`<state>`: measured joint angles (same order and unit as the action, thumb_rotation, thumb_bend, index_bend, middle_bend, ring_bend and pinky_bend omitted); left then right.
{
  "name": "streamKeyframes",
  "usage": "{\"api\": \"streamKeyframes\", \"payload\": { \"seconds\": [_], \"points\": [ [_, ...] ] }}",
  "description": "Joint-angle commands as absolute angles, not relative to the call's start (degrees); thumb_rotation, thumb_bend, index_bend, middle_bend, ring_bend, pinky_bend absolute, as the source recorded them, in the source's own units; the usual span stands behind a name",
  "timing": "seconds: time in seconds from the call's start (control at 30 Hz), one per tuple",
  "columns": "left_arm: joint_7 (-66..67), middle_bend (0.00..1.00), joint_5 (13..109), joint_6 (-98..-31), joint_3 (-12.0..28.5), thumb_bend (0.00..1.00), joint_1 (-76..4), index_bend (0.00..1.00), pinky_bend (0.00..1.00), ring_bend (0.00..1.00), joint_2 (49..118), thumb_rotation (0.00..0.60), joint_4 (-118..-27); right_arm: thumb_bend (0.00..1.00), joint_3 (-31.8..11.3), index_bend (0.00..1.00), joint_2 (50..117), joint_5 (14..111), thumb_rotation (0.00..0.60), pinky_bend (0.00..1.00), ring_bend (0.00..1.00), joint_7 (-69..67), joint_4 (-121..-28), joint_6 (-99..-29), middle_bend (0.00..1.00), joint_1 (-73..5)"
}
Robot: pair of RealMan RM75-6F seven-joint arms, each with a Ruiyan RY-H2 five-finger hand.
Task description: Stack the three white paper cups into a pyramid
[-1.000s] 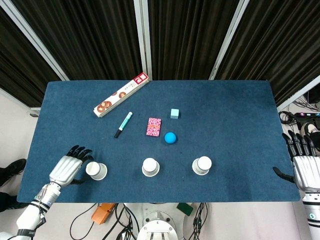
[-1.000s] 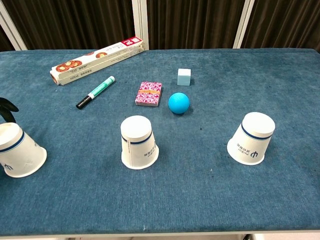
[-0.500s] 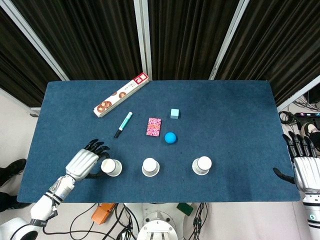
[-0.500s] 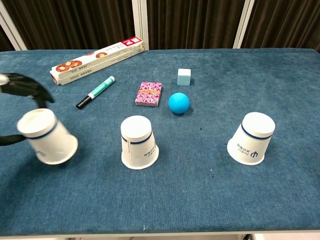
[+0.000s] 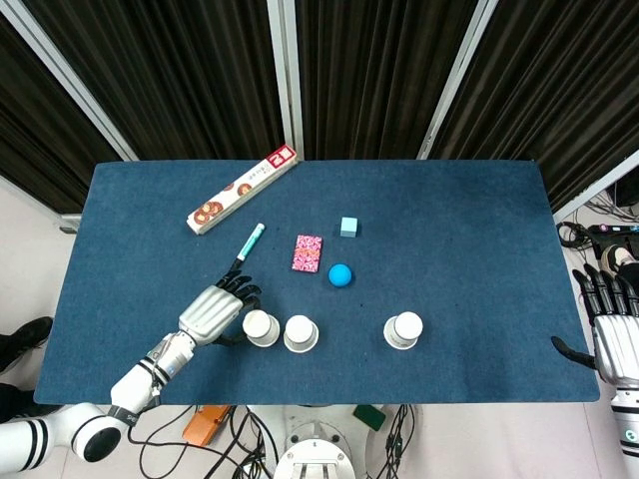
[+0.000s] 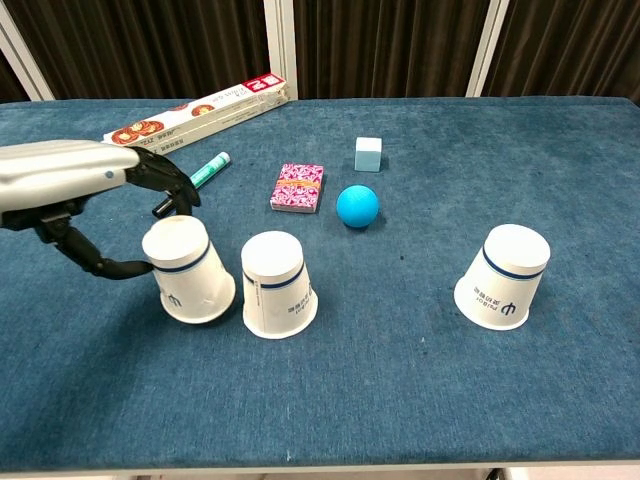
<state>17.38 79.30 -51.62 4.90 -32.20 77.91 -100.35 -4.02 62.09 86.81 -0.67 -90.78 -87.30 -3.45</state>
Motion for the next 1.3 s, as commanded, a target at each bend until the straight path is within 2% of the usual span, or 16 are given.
{"api": "streamKeyframes", "payload": {
  "seconds": [0.03, 0.3, 0.37, 0.5, 0.63, 0.8, 1.03, 1.2, 1.3],
  "points": [
    [18.8, 0.2, 78.0, -51.2, 4.6, 0.35, -32.8, 0.42, 0.01, 0.11, 78.3, 0.6, -100.9, 0.24, -4.0, 0.0, 62.2, 86.6, 0.6, 0.06, 0.0, -1.1, -90.4, -87.1, 0.07, -3.4],
    [21.1, 0.2, 75.9, -51.6, 3.5, 0.32, -33.6, 0.41, 0.01, 0.11, 78.8, 0.6, -101.5, 0.24, -4.0, 0.0, 62.4, 86.6, 0.6, 0.06, 0.0, -1.8, -89.8, -86.7, 0.07, -3.6],
    [21.3, 0.2, 75.5, -51.8, 3.3, 0.28, -33.6, 0.39, 0.01, 0.11, 79.1, 0.6, -101.4, 0.24, -4.0, 0.0, 62.4, 86.7, 0.6, 0.06, 0.0, -1.8, -89.8, -86.6, 0.07, -3.6],
    [21.1, 0.2, 75.4, -52.9, 3.0, 0.17, -33.5, 0.28, 0.01, 0.11, 79.8, 0.6, -101.0, 0.24, -3.5, 0.0, 62.3, 87.4, 0.6, 0.06, 0.0, -1.0, -90.3, -85.6, 0.07, -4.2],
    [21.0, 0.2, 76.3, -54.4, 2.4, 0.14, -33.1, 0.24, 0.01, 0.11, 79.7, 0.6, -101.1, 0.24, -2.5, 0.0, 62.0, 89.5, 0.6, 0.06, 0.0, 0.1, -91.7, -83.0, 0.07, -5.8],
    [22.7, 0.2, 78.0, -58.7, 1.4, 0.14, -31.3, 0.23, 0.01, 0.11, 78.0, 0.6, -102.1, 0.24, -0.7, 0.0, 61.7, 94.0, 0.6, 0.06, 0.0, -0.3, -94.4, -76.5, 0.07, -10.2],
    [22.9, 0.2, 79.0, -68.5, 0.9, 0.14, -25.9, 0.23, 0.01, 0.11, 73.1, 0.6, -103.7, 0.25, 0.0, 0.01, 62.3, 97.0, 0.6, 0.06, 0.0, -0.8, -98.2, -62.6, 0.07, -19.8],
    [18.7, 0.2, 79.1, -73.4, 0.5, 0.14, -22.1, 0.23, 0.01, 0.11, 70.4, 0.6, -102.9, 0.3, -1.6, 0.14, 64.6, 94.2, 0.6, 0.07, 0.0, 0.9, -98.4, -54.1, 0.07, -25.6],
    [16.5, 0.2, 79.1, -74.3, -0.1, 0.14, -20.6, 0.23, 0.01, 0.11, 69.8, 0.6, -101.6, 0.33, -2.4, 0.16, 65.9, 91.9, 0.6, 0.07, 0.0, 2.4, -98.2, -50.2, 0.07, -28.3]
  ]
}}
